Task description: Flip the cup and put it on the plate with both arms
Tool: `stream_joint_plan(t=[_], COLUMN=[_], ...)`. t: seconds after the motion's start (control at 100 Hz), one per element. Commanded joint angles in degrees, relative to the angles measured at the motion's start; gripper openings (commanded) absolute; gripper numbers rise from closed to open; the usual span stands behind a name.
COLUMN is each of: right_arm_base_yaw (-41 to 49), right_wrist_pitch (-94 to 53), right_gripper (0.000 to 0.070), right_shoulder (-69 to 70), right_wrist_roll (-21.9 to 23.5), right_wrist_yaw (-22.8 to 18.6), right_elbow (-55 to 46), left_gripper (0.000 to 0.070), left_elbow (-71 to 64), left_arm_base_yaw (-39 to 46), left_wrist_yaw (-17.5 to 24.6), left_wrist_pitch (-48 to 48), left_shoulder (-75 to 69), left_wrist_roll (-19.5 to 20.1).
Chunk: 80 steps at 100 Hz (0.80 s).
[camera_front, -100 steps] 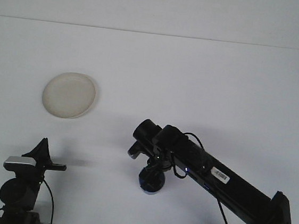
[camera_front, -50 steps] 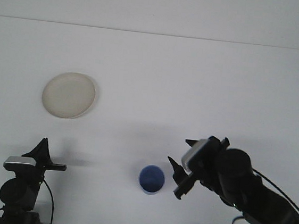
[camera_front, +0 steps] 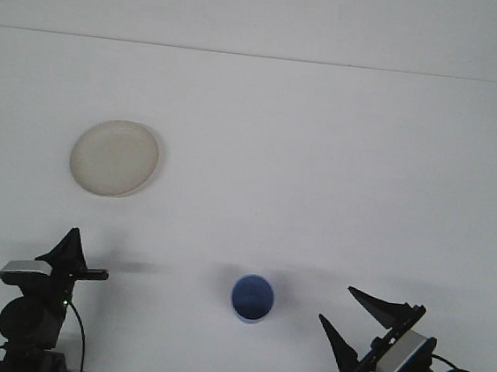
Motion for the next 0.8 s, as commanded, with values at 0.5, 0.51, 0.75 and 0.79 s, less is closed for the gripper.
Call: stream_joint_plan(t=[0.5,0.51,0.75,0.79], right_arm_base_yaw=[0.48,0.48,0.48,0.48], right_wrist_pitch=[0.22,0.22,0.22,0.22], right_gripper=[0.0455,0.0455,0.0455,0.0455], right_shoulder=[-0.48,-0.48,-0.48,-0.48], right_wrist_roll=[0.85,0.85,0.85,0.85], right_wrist_yaw=[1.97,1.97,3.19,3.19], right_elbow=[0.22,0.22,0.22,0.22], left_gripper=[0.0405,0.0423,0.0453,0.0452], left_elbow=[44.65,45.72,64.41,66.29], left_arm_base_yaw=[-3.5,-3.85,-20.57,-24.28], left_wrist_yaw=[29.57,30.05,32.72,31.58], left_wrist_pitch=[-27.67,-28.59,-45.05,-46.62], left_shoulder=[30.01,31.19,55.43,59.06], left_wrist_roll=[-1.64,-1.51,4.87,5.44])
